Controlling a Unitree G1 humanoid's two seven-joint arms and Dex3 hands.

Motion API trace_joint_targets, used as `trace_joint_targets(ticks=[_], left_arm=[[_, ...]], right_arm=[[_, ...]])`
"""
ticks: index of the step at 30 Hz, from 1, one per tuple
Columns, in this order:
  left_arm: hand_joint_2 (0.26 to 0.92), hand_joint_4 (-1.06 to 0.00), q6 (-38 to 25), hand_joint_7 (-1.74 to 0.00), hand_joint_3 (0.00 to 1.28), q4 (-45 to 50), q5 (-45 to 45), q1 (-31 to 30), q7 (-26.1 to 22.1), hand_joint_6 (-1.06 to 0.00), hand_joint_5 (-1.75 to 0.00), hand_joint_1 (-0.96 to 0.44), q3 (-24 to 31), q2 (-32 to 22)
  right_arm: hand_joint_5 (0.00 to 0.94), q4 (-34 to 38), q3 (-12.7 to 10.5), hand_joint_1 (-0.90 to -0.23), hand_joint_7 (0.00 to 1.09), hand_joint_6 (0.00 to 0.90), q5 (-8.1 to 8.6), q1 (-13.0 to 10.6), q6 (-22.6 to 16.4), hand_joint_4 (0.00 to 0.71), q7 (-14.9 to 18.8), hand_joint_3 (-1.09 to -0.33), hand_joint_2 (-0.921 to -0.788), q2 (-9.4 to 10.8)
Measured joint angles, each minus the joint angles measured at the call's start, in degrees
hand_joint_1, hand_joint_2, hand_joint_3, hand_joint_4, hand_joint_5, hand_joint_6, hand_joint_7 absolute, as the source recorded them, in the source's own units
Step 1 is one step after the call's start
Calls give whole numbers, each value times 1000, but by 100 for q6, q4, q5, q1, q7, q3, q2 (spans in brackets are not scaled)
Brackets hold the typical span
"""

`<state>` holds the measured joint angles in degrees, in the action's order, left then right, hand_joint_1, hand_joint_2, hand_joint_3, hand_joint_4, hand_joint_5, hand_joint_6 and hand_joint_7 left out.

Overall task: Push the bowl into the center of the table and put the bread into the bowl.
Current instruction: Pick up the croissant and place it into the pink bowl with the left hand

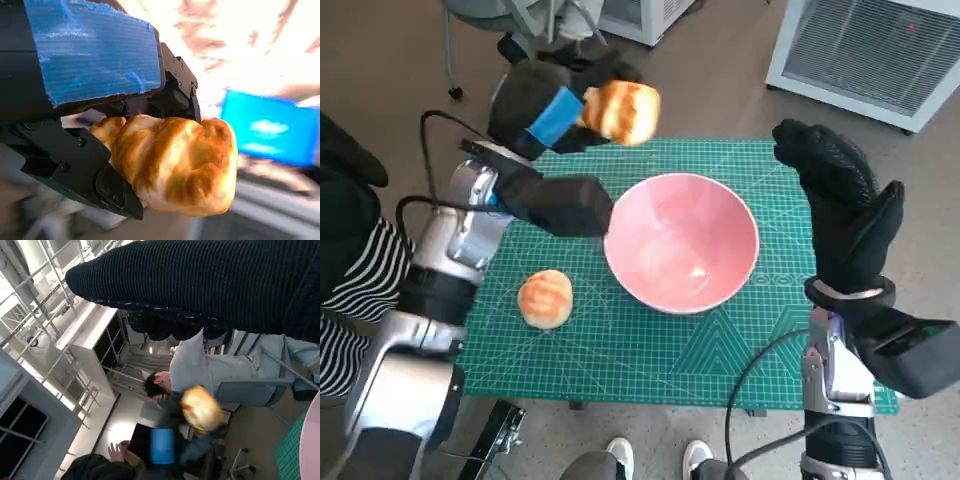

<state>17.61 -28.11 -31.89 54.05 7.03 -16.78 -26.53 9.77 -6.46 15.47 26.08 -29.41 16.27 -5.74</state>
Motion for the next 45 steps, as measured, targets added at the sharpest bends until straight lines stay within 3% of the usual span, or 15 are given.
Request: trace_joint_targets(ticks=[4,10,24,26,27,29,30,32,38,45], left_arm=[[898,-837,-105,-1120,9,676,129,-286,-610,-703,-966,2,-42,109],[908,-819,-103,-1134,9,747,159,-502,-1117,-676,-998,1,-193,370],[916,-752,266,-1078,45,-242,1,-497,-1439,-634,-1180,0,-668,804],[919,-724,296,-1124,76,-439,-40,-475,-1447,-585,-1208,0,-720,849],[895,-646,299,-1024,74,-527,-46,-459,-1475,-529,-1067,-10,-739,872],[841,-467,232,-558,47,-659,-49,-426,-1690,-432,-500,-20,-784,898],[822,-371,135,-373,33,-673,-46,-408,-1895,-389,-320,-19,-802,904],[800,-256,-74,-202,19,-659,-42,-391,-2301,-331,-164,-19,-835,898],[750,-72,-639,-24,6,-355,-11,-375,-3362,-223,-20,-106,-866,801],[727,-34,-677,-10,0,142,139,-382,-3572,-214,-4,-194,-673,597]], right_arm=[[1,0,1,-711,359,134,-2,-22,-1,177,0,-694,-921,3],[1,-15,6,-710,360,133,-2,-46,-1,177,-1,-694,-921,19],[0,-119,0,-701,364,131,-7,-150,1,176,-12,-694,-921,23],[0,-131,-1,-702,365,130,-7,-169,3,175,-13,-694,-921,22],[0,-139,-3,-702,365,131,-7,-177,6,174,-13,-694,-921,23],[0,-166,-2,-702,366,131,-7,-189,15,173,-14,-693,-921,23],[0,-184,-2,-702,366,131,-7,-194,16,172,-15,-693,-921,23],[0,-214,-1,-702,367,131,-7,-201,17,170,-17,-692,-921,23],[0,-263,-2,-702,366,124,-12,-240,18,159,-27,-694,-921,22],[0,-265,1,-702,367,121,-18,-246,16,156,-55,-697,-921,21]])
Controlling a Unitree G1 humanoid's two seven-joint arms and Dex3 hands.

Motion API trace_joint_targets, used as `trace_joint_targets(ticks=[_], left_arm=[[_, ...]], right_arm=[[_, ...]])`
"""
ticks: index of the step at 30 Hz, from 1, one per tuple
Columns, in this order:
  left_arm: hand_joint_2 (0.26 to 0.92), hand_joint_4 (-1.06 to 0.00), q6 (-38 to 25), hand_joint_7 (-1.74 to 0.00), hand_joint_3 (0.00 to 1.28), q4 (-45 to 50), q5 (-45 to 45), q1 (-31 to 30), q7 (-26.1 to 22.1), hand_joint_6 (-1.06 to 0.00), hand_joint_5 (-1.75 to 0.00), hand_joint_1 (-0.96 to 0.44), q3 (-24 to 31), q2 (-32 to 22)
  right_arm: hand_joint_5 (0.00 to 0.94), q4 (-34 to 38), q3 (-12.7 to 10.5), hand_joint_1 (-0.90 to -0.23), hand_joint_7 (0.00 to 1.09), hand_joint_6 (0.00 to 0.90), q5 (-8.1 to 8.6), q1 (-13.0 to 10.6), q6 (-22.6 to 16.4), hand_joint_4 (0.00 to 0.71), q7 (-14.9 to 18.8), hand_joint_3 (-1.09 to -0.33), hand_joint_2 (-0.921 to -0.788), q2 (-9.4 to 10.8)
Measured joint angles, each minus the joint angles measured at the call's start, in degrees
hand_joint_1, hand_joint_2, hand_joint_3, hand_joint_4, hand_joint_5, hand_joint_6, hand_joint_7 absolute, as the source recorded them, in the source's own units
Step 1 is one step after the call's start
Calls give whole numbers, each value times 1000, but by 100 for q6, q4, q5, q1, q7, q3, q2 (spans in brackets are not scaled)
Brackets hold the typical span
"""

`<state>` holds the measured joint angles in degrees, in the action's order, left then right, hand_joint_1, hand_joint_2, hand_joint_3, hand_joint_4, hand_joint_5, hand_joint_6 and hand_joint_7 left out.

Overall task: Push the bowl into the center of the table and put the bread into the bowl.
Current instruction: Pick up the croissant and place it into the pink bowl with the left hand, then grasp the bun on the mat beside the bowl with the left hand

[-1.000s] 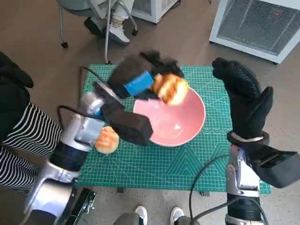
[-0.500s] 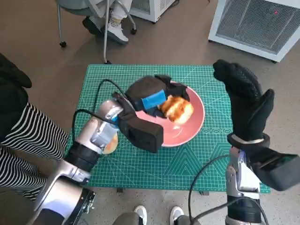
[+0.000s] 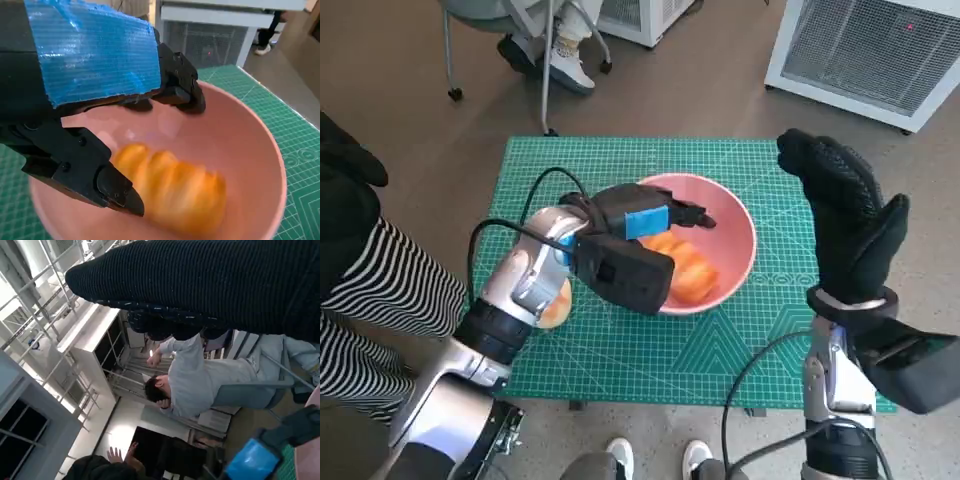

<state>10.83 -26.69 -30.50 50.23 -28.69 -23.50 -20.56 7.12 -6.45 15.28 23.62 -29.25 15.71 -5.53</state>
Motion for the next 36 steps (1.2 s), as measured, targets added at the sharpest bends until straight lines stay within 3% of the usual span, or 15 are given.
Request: trace_joint_targets(ticks=[6,15,21,27,36], left_arm=[[721,-6,70,-5,0,447,450,-23,-379,-210,0,-206,312,-311],[714,1,17,-3,1,1157,1558,-148,-1612,-209,1,-177,997,-1203],[725,1,-61,-1,6,1484,2184,-310,-2182,-206,1,-249,1525,-1856],[717,1,-286,-5,2,1901,2384,-720,-2453,-213,1,-280,1874,-2469],[695,1,-402,-1,0,2338,2386,-1363,-2763,-206,1,-245,1980,-3104]], right_arm=[[0,0,9,-701,367,116,-24,-4,-4,157,-6,-701,-921,-1],[0,-25,24,-694,371,117,-112,-23,-17,157,-11,-716,-921,-2],[1,-56,31,-691,376,122,-149,-28,-17,157,-15,-719,-921,7],[0,-70,25,-692,379,125,-150,-35,-17,157,-14,-719,-921,14],[0,-70,21,-690,384,126,-146,-37,-14,157,-13,-719,-921,17]])
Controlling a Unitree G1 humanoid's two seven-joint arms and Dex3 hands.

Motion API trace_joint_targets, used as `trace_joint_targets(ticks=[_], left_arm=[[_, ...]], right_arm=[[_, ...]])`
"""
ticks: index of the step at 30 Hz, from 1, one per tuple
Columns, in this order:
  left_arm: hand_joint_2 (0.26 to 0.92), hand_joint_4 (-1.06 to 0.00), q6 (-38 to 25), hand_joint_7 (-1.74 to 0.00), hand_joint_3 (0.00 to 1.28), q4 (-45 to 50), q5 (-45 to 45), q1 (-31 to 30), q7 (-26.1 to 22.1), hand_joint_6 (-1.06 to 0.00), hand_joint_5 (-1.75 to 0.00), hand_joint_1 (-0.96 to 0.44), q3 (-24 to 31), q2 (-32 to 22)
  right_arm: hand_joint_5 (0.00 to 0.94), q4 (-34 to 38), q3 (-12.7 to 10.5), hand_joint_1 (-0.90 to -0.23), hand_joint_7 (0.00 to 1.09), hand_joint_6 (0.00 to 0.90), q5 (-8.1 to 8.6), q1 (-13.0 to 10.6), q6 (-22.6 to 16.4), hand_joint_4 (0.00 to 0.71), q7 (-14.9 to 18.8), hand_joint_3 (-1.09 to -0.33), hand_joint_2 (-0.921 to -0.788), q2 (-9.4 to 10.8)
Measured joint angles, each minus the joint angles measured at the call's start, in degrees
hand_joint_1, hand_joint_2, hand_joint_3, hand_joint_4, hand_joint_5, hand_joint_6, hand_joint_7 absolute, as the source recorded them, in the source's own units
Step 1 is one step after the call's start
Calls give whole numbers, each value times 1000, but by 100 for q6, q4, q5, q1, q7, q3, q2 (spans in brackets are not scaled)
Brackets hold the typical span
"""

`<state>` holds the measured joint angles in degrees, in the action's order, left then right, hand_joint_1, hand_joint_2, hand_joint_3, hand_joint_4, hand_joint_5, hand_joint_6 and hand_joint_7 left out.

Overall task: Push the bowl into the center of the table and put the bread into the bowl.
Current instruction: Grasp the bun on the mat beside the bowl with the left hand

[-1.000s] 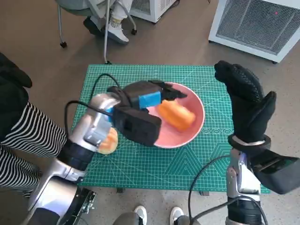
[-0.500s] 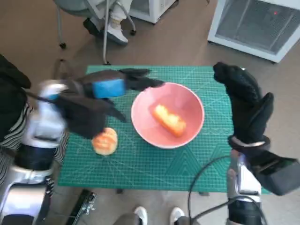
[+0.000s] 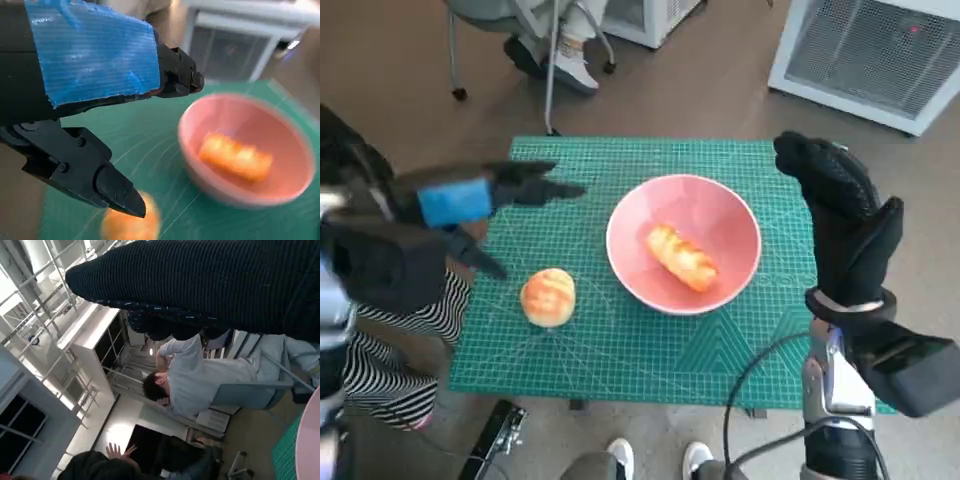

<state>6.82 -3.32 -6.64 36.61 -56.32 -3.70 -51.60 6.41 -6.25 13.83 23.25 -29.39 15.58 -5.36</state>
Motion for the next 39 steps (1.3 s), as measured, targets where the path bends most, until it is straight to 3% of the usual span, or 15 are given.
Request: trace_joint_targets(ticks=[14,21,30,37,38,39], left_arm=[[694,-1,-145,-7,1,165,22,-380,-179,-220,0,-217,0,-220],[699,-26,-227,-17,3,28,22,-815,-303,-251,-8,-153,-270,-111],[706,-68,17,-22,5,-287,-427,-1070,190,-289,-12,-96,-681,336],[706,-74,99,-16,4,-347,-490,-1161,252,-295,-6,-92,-768,431],[717,-180,105,-48,8,-347,-491,-1159,267,-394,-23,-32,-767,431],[720,-205,137,-51,9,-370,-650,-1145,385,-417,-21,-19,-797,437]], right_arm=[[0,-5,-2,-686,388,124,18,1,50,157,4,-722,-921,0],[1,-33,-19,-684,390,124,79,-3,118,158,12,-723,-921,-38],[0,-115,-15,-687,391,121,169,-12,206,157,60,-729,-921,-72],[0,-134,-17,-687,391,121,172,-31,225,157,67,-730,-921,-87],[0,-136,-17,-691,391,120,172,-34,227,156,67,-730,-921,-88],[0,-147,-19,-692,391,119,177,-44,239,156,68,-730,-921,-92]])
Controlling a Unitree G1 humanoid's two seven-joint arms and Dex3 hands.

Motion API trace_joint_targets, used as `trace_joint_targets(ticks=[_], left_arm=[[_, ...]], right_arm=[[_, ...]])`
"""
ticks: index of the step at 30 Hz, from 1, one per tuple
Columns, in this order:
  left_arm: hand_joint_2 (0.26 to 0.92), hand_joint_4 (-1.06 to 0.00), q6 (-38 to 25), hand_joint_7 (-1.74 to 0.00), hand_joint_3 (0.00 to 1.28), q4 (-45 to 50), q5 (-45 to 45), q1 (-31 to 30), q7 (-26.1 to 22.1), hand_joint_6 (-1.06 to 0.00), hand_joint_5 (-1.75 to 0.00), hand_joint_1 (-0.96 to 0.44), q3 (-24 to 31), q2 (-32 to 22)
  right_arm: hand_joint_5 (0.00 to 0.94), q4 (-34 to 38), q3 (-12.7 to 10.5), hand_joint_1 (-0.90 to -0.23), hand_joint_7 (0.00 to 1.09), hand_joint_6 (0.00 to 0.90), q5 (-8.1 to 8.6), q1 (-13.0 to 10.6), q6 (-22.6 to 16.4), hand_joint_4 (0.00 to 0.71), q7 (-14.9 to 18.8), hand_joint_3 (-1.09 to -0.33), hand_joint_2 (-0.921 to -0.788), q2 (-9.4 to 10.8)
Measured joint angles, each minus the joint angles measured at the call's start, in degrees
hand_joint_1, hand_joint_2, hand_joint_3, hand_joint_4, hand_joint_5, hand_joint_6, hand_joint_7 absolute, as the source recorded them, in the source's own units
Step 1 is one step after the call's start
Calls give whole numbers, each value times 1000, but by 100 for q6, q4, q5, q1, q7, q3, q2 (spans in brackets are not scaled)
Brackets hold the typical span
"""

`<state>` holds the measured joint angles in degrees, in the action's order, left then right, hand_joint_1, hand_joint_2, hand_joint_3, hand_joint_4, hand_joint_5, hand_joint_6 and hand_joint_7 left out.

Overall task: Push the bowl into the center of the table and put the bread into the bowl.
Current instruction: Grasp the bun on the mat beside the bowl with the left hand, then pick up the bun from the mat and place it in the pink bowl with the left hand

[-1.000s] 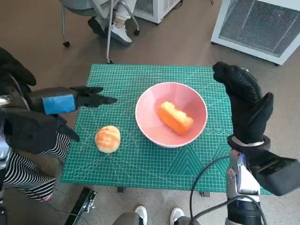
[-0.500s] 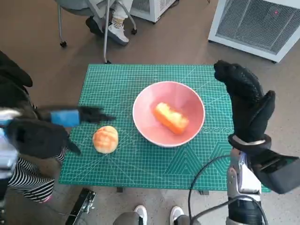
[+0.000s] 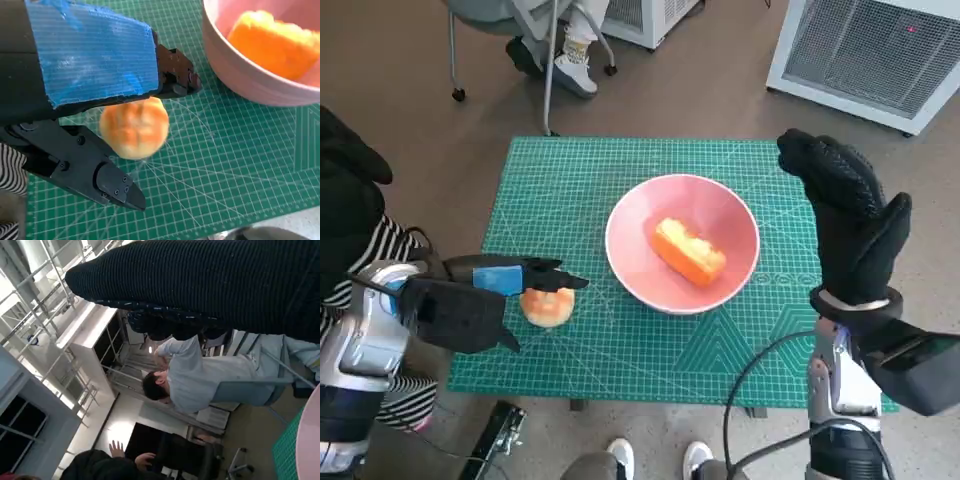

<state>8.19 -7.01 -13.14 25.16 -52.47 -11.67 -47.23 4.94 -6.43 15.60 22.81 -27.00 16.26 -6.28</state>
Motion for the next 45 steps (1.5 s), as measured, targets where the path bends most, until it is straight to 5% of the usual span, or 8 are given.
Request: trace_joint_targets(ticks=[7,10,12,14,19,34,45], left_arm=[[787,-643,112,-174,20,-475,-1375,-13,1318,-674,-142,83,-518,324],[864,-683,254,-411,38,-761,-1587,-31,1713,-653,-768,257,-617,474],[891,-698,349,-595,39,-870,-1628,-24,1882,-602,-979,316,-633,509],[909,-721,440,-930,58,-1006,-1664,14,2032,-582,-1093,131,-636,519],[918,-724,647,-1128,71,-1290,-1856,102,2362,-580,-1172,19,-685,526],[913,-732,1075,-1169,65,-1918,-2273,342,3187,-609,-1143,1,-813,601],[914,-741,1142,-1181,63,-1960,-2290,388,3313,-603,-1128,1,-803,601]], right_arm=[[0,-108,5,-708,393,121,35,-55,139,156,43,-728,-921,-7],[0,-137,-3,-709,393,121,51,-114,181,156,51,-728,-921,-12],[0,-143,0,-709,394,121,51,-126,198,155,53,-728,-921,-10],[0,-154,-3,-708,394,120,51,-127,212,155,53,-729,-921,-10],[0,-183,-4,-707,395,120,51,-128,242,155,53,-729,-921,-9],[0,-174,-4,-710,396,117,39,-126,246,155,52,-730,-921,-7],[0,-135,-3,-709,397,113,34,-125,232,154,53,-730,-921,-6]])
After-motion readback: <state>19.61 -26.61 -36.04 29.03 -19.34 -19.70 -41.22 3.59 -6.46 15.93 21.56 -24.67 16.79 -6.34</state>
